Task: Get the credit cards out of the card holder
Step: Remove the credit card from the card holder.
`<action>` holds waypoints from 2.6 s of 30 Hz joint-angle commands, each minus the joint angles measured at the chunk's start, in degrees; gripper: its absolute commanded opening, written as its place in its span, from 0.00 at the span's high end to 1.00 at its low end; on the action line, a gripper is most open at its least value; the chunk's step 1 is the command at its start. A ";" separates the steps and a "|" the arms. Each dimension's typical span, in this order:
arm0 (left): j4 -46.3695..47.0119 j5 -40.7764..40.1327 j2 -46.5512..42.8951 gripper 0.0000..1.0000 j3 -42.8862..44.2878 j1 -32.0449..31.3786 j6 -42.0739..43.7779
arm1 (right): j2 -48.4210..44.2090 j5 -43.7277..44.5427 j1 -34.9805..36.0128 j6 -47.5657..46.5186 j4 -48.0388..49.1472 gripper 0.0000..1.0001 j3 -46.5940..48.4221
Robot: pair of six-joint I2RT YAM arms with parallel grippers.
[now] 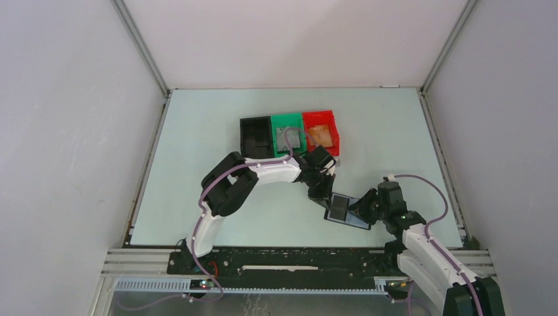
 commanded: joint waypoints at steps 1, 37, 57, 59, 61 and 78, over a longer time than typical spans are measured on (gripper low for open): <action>-0.71 -1.69 2.03 1.00 1.00 -0.39 0.87 | -0.57 -1.13 -1.27 -2.60 -0.57 0.73 -0.65; 3.54 1.02 0.49 1.00 -2.51 1.88 -1.76 | -7.14 -8.83 -8.37 -4.92 -2.94 1.00 -3.14; 4.21 1.17 0.17 1.00 -3.76 3.01 -1.37 | -13.28 -7.61 -10.91 -6.56 -12.58 1.00 -1.91; 4.21 1.01 -0.33 1.00 -3.96 2.96 -1.25 | -13.06 -7.88 -10.97 -6.61 -12.26 1.00 -1.99; 4.21 0.38 -1.42 1.00 -4.28 2.99 -0.92 | -12.74 -8.15 -11.03 -6.96 -12.30 1.00 -1.76; 2.85 -1.29 -4.62 1.00 -3.94 3.61 0.50 | -14.21 -10.12 -12.34 -3.50 -10.58 0.65 -3.46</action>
